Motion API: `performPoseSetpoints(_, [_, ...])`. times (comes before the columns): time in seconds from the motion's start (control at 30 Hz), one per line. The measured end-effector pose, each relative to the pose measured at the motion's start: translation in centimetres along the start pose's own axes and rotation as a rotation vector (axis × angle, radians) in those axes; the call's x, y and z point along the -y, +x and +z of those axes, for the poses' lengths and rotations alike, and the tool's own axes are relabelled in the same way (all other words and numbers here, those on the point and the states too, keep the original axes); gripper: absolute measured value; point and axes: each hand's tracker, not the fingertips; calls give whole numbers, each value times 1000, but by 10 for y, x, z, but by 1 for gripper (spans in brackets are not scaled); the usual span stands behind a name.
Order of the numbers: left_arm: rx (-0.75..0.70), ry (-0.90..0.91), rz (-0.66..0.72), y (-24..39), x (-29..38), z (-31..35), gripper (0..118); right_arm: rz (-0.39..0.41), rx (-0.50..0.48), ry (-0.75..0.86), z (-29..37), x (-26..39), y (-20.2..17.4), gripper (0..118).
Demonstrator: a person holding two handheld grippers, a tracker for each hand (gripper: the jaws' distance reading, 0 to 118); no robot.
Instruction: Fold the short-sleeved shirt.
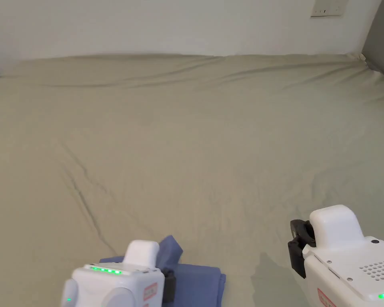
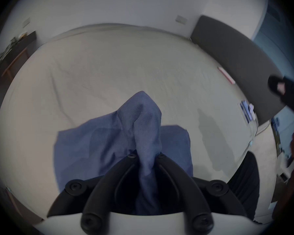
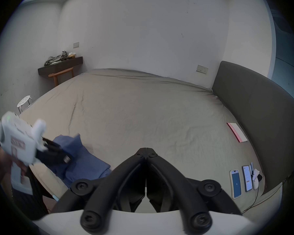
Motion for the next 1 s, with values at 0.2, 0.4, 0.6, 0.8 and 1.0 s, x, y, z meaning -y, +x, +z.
performPoseSetpoints(0.2, [-50,-35,-53,29,11,-28,11,-13,17,-11,-1,6,11,2])
performPoseSetpoints(0.4, [-38,-17,-21,31,12,-29,16,-27,8,-36,-9,10,12,2])
performPoseSetpoints(0.6, [389,48,203,4,10,-1,117,-14,2,-36,-8,7,7,2])
performPoseSetpoints(0.8, [187,253,193,-32,-1,36,109,-3,10,-20,0,1,4,2])
performPoseSetpoints(1.0, [-98,230,29,-39,13,5,0,2,15,-10,8,2,1,2])
